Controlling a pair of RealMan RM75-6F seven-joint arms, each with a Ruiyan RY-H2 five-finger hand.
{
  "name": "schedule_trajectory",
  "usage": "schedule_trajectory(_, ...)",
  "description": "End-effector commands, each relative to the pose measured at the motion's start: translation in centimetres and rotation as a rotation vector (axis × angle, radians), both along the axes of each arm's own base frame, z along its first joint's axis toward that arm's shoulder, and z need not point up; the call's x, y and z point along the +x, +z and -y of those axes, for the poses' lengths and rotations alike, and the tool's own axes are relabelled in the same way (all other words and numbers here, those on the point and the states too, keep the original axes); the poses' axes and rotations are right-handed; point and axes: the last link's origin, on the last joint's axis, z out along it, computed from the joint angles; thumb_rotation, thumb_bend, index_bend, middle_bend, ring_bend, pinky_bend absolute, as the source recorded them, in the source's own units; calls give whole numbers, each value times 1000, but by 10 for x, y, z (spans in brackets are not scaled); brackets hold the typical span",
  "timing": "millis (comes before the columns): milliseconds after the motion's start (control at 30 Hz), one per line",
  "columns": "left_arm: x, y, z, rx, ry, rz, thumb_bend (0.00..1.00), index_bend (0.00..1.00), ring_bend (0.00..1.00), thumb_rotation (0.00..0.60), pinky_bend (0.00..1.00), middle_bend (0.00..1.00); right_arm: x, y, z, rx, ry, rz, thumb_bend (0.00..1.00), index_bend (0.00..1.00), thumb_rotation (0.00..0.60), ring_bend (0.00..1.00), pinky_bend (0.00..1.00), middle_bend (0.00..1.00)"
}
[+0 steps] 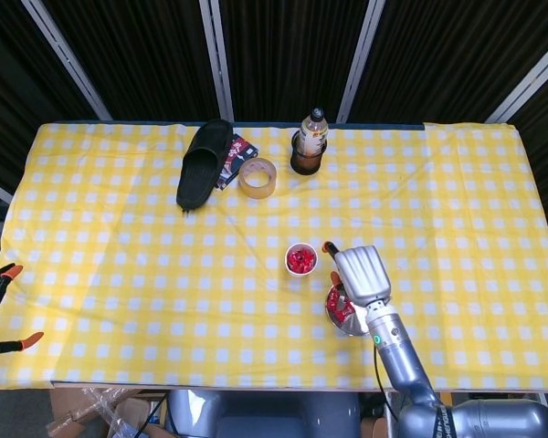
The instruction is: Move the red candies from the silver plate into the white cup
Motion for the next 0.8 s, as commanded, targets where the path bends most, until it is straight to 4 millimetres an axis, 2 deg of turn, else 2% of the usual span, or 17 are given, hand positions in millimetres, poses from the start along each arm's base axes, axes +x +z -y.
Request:
schedule_trajectory(33, 0, 0, 0, 5, -4, -3, 39, 0, 0, 600, 0, 0, -20, 13, -16, -17, -1, -23, 469, 242, 600, 792, 816, 734)
schedule_trajectory(100, 1, 1, 1, 14, -11, -5, 39, 0, 0, 600, 0, 0, -32, 23, -24, -42, 12, -35, 468, 177, 600, 623, 708, 580)
schedule_trajectory(233, 1, 2, 1, 39, -29, -5, 38, 0, 0, 600, 0, 0, -67, 51, -46, -101, 4, -43, 459, 19, 600, 261, 385, 278)
schedule_trajectory(300, 2, 3, 2, 53, -42, -8, 38, 0, 0, 600, 0, 0, -89, 65, -58, -121, -23, -58, 445, 0, 600, 111, 261, 140)
schedule_trajectory(367, 3, 3, 3, 66, -59, -17, 38, 0, 0, 600, 0, 0, -110, 79, -73, -142, -58, -57, 425, 0, 600, 19, 155, 36)
schedule_trajectory(467, 3, 3, 4, 86, -87, -48, 34, 0, 0, 600, 0, 0, -137, 95, -94, -162, -114, -33, 401, 0, 600, 0, 50, 0)
schedule_trajectory(533, 3, 4, 3, 102, -105, -82, 31, 0, 0, 600, 0, 0, -148, 101, -104, -175, -122, -30, 391, 0, 600, 0, 15, 0)
schedule_trajectory(667, 2, 5, 1, 154, -132, -131, 25, 0, 0, 600, 0, 0, -166, 113, -117, -244, -99, -65, 360, 0, 600, 0, 0, 0)
schedule_trajectory(800, 2, 5, 2, 193, -153, -164, 22, 0, 0, 600, 0, 0, -172, 118, -121, -288, -86, -30, 349, 0, 600, 0, 0, 0)
